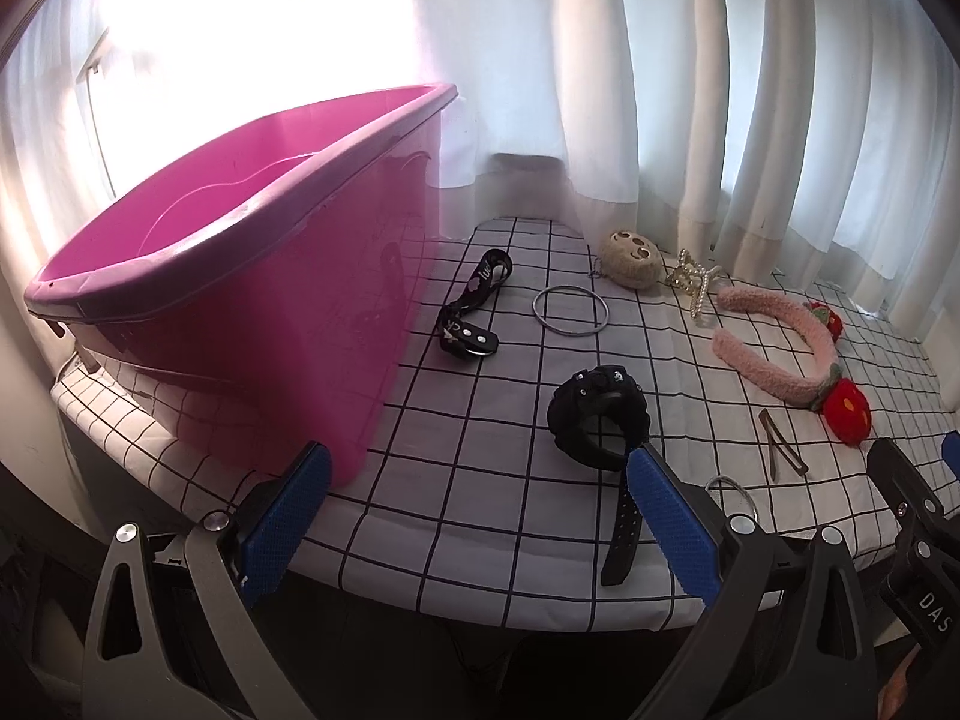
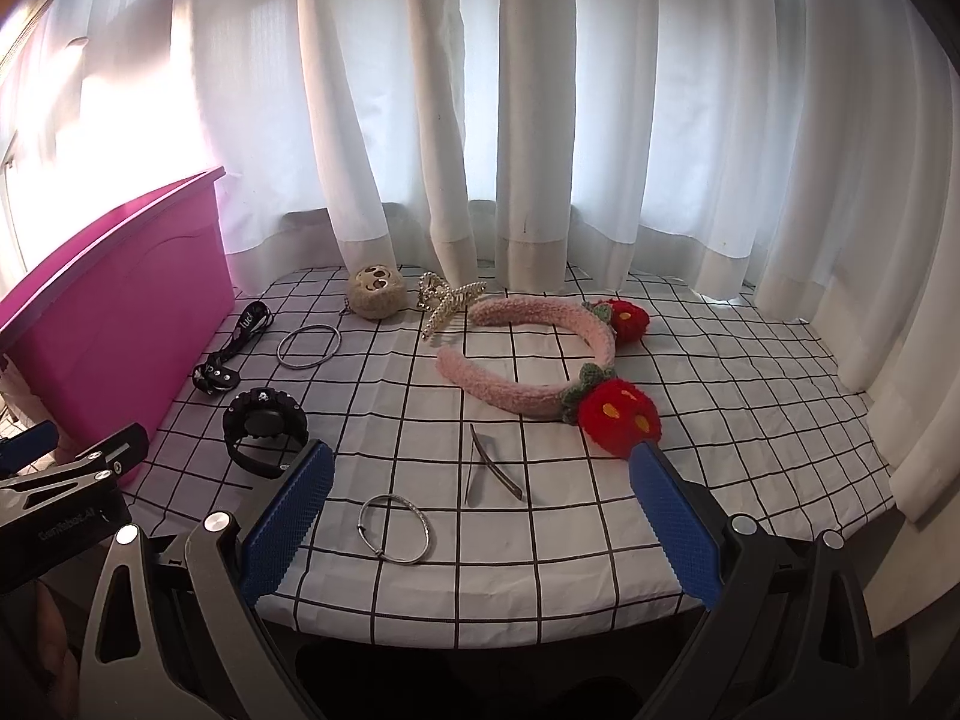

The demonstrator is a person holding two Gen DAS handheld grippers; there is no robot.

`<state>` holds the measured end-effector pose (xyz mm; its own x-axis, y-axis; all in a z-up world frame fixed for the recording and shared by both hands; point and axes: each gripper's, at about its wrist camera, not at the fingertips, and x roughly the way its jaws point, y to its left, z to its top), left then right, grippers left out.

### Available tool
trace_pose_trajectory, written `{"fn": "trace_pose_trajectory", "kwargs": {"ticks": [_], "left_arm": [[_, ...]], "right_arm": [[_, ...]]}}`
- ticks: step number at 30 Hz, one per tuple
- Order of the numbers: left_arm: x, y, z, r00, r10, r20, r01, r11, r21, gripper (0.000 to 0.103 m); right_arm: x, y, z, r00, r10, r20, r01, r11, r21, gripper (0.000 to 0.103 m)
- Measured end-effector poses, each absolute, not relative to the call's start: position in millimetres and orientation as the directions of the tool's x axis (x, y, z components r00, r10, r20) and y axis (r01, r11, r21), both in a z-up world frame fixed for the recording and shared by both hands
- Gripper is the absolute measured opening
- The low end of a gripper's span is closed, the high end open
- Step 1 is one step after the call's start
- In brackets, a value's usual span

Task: Organize jewelry
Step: 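Move left gripper to the black watch while right gripper approaches the pink strawberry headband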

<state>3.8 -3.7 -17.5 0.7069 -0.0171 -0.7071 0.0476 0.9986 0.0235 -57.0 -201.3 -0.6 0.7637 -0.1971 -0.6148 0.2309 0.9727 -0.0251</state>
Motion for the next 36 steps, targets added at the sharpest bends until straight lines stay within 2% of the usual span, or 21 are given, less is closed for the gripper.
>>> {"fn": "trace_pose_trajectory", "kwargs": {"ticks": [9,18,25,36], "left_arm": [[14.5,4.8,-47.2,0.655,-0.032,-0.755,0.025,0.999,-0.021,0.097],[49.3,-34.8,-70.0,0.614,-0.054,-0.787,0.074,0.997,-0.011,0.097],[73.7,-53.4,-83.8,0.593,-0.043,-0.804,0.06,0.998,-0.009,0.097],[97.9,-55.2,-101.5,0.555,-0.019,-0.832,0.025,1.0,-0.006,0.097]], "right_arm": [[-42.0,-222.1,-28.6,0.72,-0.186,-0.669,0.219,0.975,-0.036,0.094],[-24.6,-284.7,-49.3,0.68,-0.186,-0.709,0.284,0.959,0.021,0.094],[-6.4,-326.2,-67.2,0.622,-0.23,-0.748,0.337,0.941,-0.009,0.094],[44.3,-348.5,-88.1,0.58,-0.191,-0.792,0.261,0.964,-0.041,0.094]]}}
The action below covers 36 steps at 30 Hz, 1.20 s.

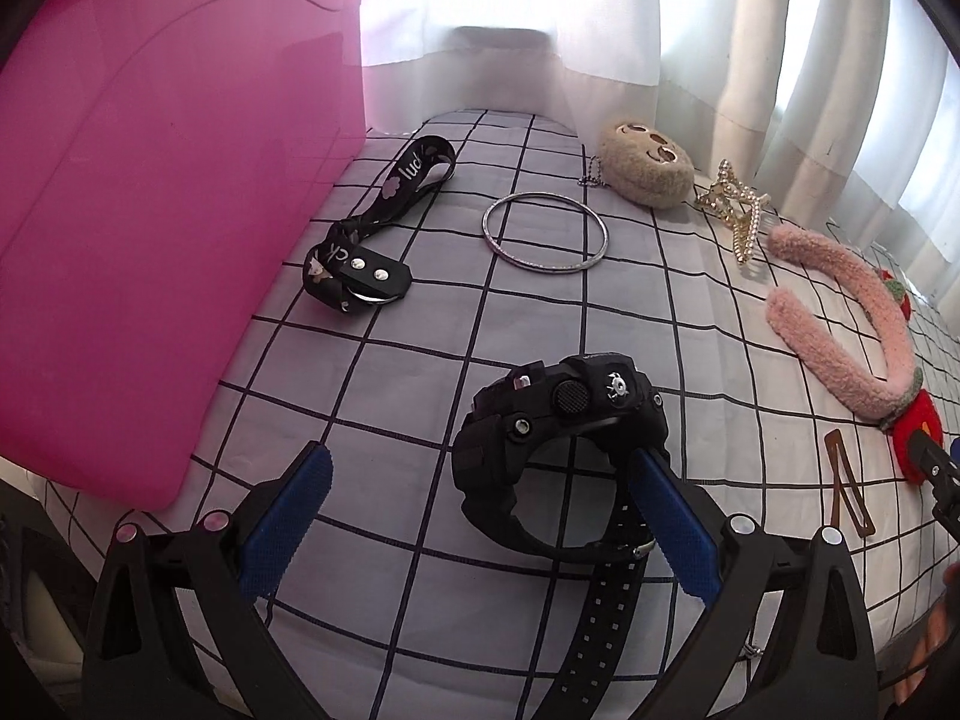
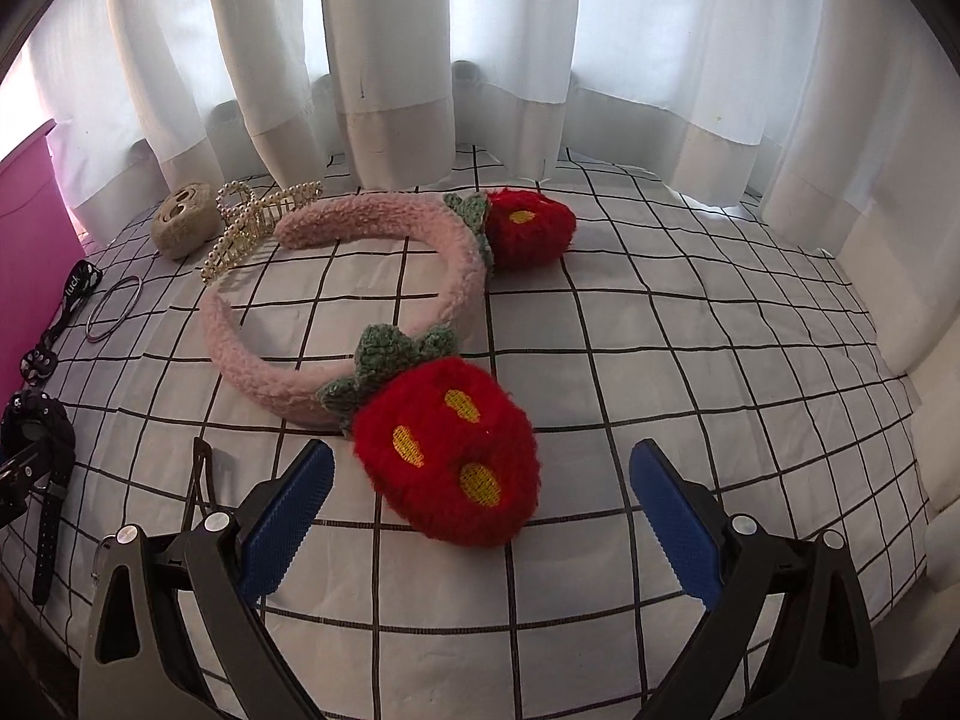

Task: Organize jewelry
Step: 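Move left gripper to the black watch while right gripper approaches the pink strawberry headband, then close left gripper on the black watch while right gripper closes on the red strawberry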

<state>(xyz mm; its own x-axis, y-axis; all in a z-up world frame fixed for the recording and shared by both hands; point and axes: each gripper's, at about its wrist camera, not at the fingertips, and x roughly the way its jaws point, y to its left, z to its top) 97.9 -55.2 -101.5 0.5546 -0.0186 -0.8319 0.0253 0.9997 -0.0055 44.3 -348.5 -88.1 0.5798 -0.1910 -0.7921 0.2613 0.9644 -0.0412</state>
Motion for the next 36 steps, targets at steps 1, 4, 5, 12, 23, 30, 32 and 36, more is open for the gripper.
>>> {"fn": "trace_pose_trajectory", "kwargs": {"ticks": [1,4,5,12,23,30,32,36], "left_arm": [[99.3,-54.9,-102.5,0.552,-0.018,-0.834,0.023,1.0,-0.007,0.097],[103.1,-55.0,-104.2,0.549,-0.022,-0.836,0.02,1.0,-0.014,0.097],[104.5,-55.1,-104.7,0.55,-0.023,-0.835,0.018,1.0,-0.016,0.097],[108.2,-52.4,-108.5,0.542,-0.041,-0.839,0.014,0.999,-0.04,0.097],[104.0,-53.1,-109.8,0.541,-0.058,-0.839,0.019,0.998,-0.056,0.098],[102.6,-39.1,-108.3,0.542,0.008,-0.84,-0.055,0.998,-0.027,0.098],[106.6,-37.5,-110.8,0.53,0.006,-0.848,-0.055,0.998,-0.027,0.098],[110.2,-40.5,-112.8,0.539,0.009,-0.842,-0.024,1.0,-0.005,0.098]], "right_arm": [[49.0,-349.7,-90.1,0.574,-0.18,-0.799,0.248,0.968,-0.039,0.094],[60.8,-352.3,-96.0,0.56,-0.152,-0.814,0.216,0.976,-0.034,0.094],[63.9,-352.7,-97.5,0.557,-0.15,-0.817,0.209,0.977,-0.037,0.094],[72.1,-355.5,-108.4,0.551,-0.12,-0.826,0.187,0.982,-0.018,0.094],[67.5,-353.2,-109.2,0.577,-0.123,-0.807,0.187,0.982,-0.017,0.094],[66.4,-353.1,-109.3,0.581,-0.127,-0.804,0.192,0.981,-0.016,0.094],[66.8,-353.3,-109.3,0.581,-0.127,-0.804,0.192,0.981,-0.017,0.094],[67.9,-353.2,-109.4,0.577,-0.131,-0.806,0.197,0.98,-0.018,0.094]]}}
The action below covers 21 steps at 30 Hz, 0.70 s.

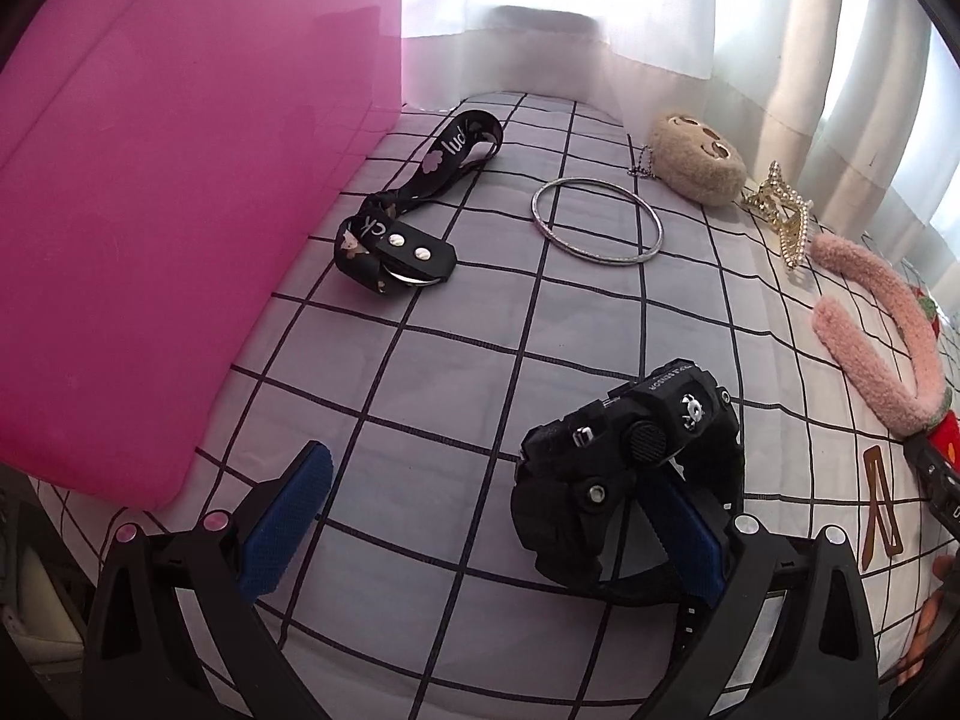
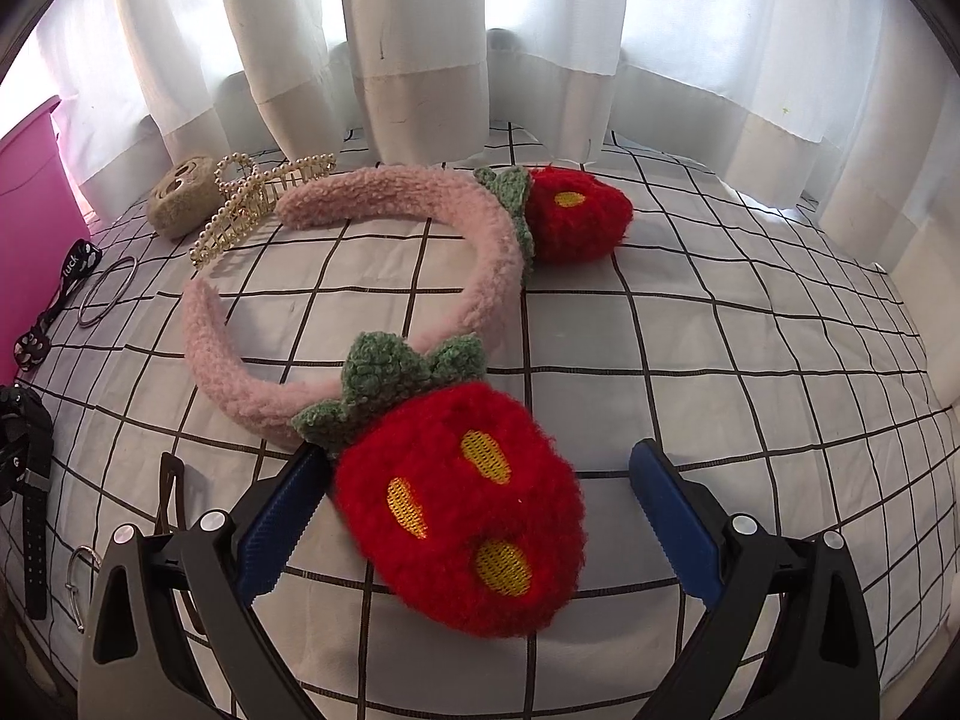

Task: Organize jewelry
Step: 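Close left gripper on the black watch while right gripper closes on the red strawberry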

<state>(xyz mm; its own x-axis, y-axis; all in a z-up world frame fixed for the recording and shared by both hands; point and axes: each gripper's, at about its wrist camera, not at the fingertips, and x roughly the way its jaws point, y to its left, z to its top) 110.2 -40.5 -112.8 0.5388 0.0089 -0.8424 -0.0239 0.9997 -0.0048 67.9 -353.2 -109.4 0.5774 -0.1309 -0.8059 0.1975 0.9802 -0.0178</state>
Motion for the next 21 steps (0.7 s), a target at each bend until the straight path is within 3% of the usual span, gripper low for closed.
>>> {"fn": "trace_pose_trajectory", "kwargs": {"ticks": [11,13,15,17,19,20,21], "left_arm": [[114.3,-44.4,-112.5,0.546,0.005,-0.838,-0.013,1.0,-0.003,0.097],[112.0,-46.0,-111.6,0.548,0.003,-0.836,-0.01,1.0,-0.003,0.094],[108.8,-49.1,-108.6,0.556,-0.011,-0.831,0.011,1.0,-0.006,0.082],[104.9,-53.6,-105.1,0.566,-0.034,-0.824,0.039,0.999,-0.014,0.068],[101.3,-59.3,-101.7,0.572,-0.062,-0.818,0.067,0.997,-0.028,0.051],[99.6,-62.5,-100.3,0.575,-0.076,-0.815,0.083,0.996,-0.034,0.042],[98.8,-65.0,-99.5,0.582,-0.065,-0.811,0.082,0.996,-0.021,0.042]], "right_arm": [[69.7,-350.8,-109.6,0.587,-0.132,-0.799,0.199,0.98,-0.015,0.094],[69.6,-348.2,-108.9,0.594,-0.125,-0.795,0.184,0.983,-0.018,0.093],[69.7,-346.3,-108.1,0.597,-0.13,-0.792,0.178,0.984,-0.027,0.093],[68.9,-345.1,-106.9,0.606,-0.103,-0.789,0.157,0.988,-0.009,0.083],[66.7,-338.9,-103.5,0.613,-0.097,-0.784,0.136,0.991,-0.016,0.058],[66.7,-335.7,-102.4,0.614,-0.095,-0.784,0.125,0.992,-0.022,0.053],[66.3,-332.8,-101.7,0.614,-0.093,-0.784,0.117,0.993,-0.026,0.047]]}}
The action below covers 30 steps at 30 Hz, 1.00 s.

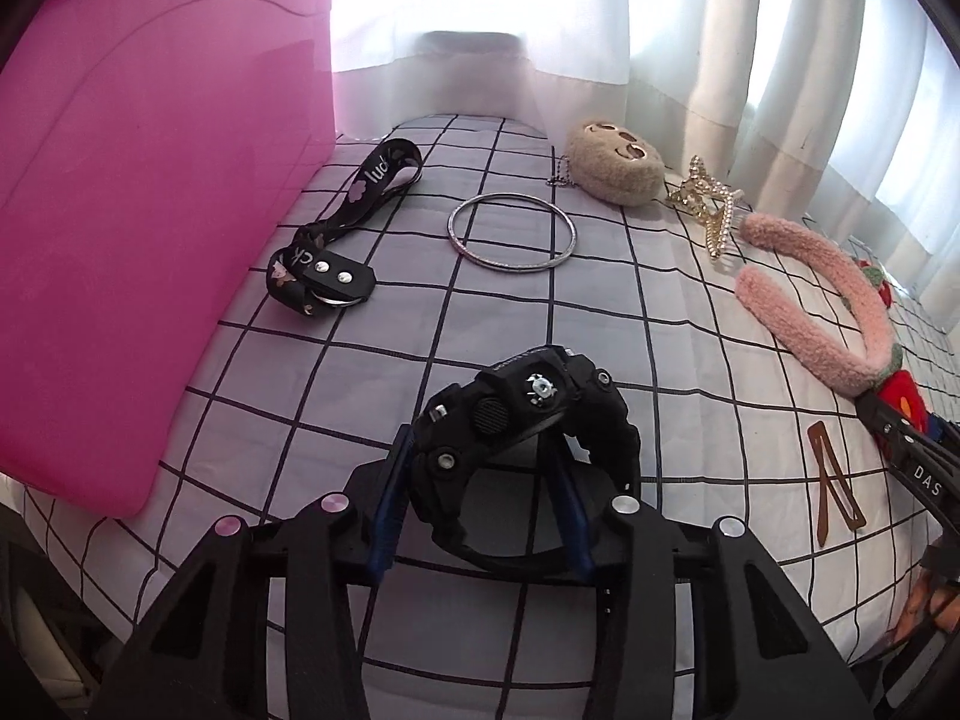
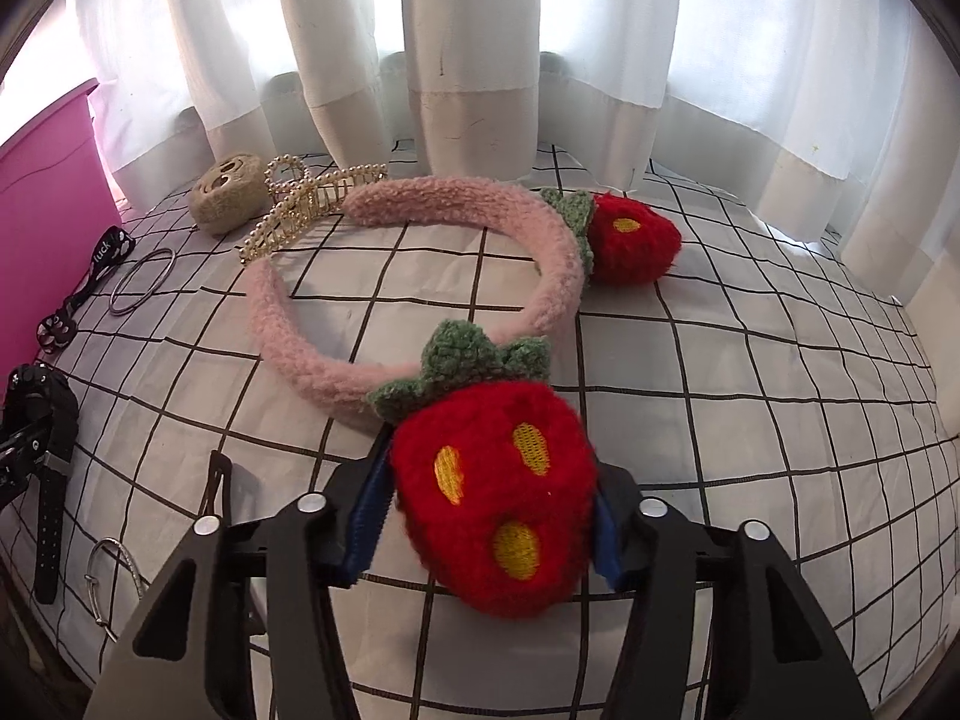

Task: Organize jewelry
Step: 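Close left gripper on the black watch while right gripper closes on the red strawberry, then lift the watch with left gripper while right gripper carries the headband over the pink tub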

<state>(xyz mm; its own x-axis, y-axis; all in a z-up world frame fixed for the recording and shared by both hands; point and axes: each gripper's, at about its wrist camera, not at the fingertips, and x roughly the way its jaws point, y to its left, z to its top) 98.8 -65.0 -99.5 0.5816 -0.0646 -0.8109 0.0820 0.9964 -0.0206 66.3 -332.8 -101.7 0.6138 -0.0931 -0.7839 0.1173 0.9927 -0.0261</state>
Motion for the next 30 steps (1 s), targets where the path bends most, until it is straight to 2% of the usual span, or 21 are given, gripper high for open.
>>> {"fn": "trace_pose_trajectory", "kwargs": {"ticks": [4,18,30], "left_arm": [[98.0,-64.9,-99.8,0.592,-0.085,-0.802,0.102,0.994,-0.03,0.038],[68.4,-58.2,-70.0,0.647,-0.157,-0.746,0.164,0.984,-0.065,0.022],[41.3,-45.4,-23.1,0.727,-0.201,-0.656,0.187,0.978,-0.092,0.022]], "right_arm": [[64.4,-330.6,-101.4,0.623,-0.082,-0.778,0.106,0.994,-0.02,0.04],[24.5,-328.5,-65.7,0.743,0.016,-0.669,0.078,0.991,0.111,0.038],[-3.9,-312.9,-19.6,0.82,0.058,-0.57,0.023,0.991,0.134,0.038]]}}
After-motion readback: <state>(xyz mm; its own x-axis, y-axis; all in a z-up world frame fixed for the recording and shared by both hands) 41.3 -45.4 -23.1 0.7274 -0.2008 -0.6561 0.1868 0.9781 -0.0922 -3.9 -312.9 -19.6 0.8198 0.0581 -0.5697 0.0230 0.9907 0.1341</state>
